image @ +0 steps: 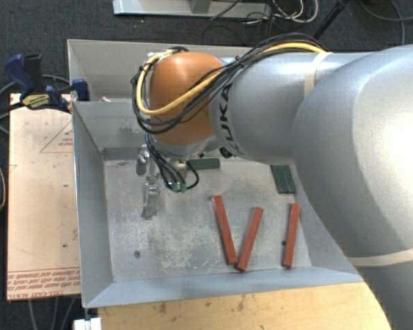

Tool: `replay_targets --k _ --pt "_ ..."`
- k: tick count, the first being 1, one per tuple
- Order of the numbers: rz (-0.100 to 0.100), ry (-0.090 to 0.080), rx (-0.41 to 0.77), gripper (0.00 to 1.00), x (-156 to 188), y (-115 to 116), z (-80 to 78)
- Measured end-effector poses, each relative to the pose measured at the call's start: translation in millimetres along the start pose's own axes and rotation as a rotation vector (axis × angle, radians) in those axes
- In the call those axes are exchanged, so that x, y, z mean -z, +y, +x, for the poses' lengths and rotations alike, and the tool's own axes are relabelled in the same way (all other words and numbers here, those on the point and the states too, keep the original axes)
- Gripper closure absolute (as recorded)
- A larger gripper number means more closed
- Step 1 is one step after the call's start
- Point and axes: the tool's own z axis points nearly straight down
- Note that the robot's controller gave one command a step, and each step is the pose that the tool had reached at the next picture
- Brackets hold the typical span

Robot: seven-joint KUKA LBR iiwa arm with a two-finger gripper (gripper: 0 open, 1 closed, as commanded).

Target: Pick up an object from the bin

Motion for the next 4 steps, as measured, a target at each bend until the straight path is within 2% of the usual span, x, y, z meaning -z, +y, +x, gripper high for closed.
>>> replay_targets --k 1,2,3,4 --pt "0.003 -0.008 0.030 0.00 -65 -105 -49.3" --pt "0.002 -0.013 0.142 0.00 -30 -153 -51.0" --pt "-0.002 -0.011 0.034 0.00 -29 -127 -54.5" --pt "-0.002 -0.005 -0.040 0.00 -62 -158 -54.7"
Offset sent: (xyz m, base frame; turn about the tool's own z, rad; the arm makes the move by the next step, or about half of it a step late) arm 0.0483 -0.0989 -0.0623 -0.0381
